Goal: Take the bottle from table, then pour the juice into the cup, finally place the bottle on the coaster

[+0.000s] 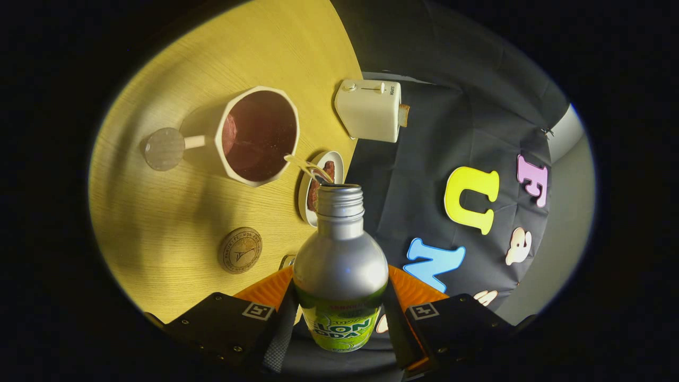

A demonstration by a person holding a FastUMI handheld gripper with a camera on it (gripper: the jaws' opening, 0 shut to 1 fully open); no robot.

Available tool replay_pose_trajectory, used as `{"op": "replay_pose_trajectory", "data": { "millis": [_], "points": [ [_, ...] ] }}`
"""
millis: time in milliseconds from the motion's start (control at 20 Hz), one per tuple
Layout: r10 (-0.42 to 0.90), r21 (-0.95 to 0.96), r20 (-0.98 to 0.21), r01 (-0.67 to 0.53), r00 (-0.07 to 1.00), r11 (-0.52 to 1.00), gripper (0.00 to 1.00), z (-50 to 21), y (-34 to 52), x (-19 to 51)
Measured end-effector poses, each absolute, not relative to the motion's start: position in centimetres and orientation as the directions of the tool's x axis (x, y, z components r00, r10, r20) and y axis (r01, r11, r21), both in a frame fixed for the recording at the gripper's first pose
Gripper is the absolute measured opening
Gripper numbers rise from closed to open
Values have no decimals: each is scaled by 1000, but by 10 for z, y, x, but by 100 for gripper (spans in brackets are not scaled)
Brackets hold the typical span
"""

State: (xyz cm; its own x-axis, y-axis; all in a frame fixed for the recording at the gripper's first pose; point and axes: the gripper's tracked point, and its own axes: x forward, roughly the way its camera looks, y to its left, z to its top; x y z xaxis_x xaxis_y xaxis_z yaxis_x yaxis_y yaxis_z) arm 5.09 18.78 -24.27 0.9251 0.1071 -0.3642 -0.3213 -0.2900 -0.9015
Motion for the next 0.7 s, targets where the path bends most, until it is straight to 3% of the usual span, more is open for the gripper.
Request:
{"op": "replay_pose_trajectory", "data": {
  "millis": [700],
  "points": [
    [119,-896,-350,-296,929,-332,77,-231,190,53]
  ]
}}
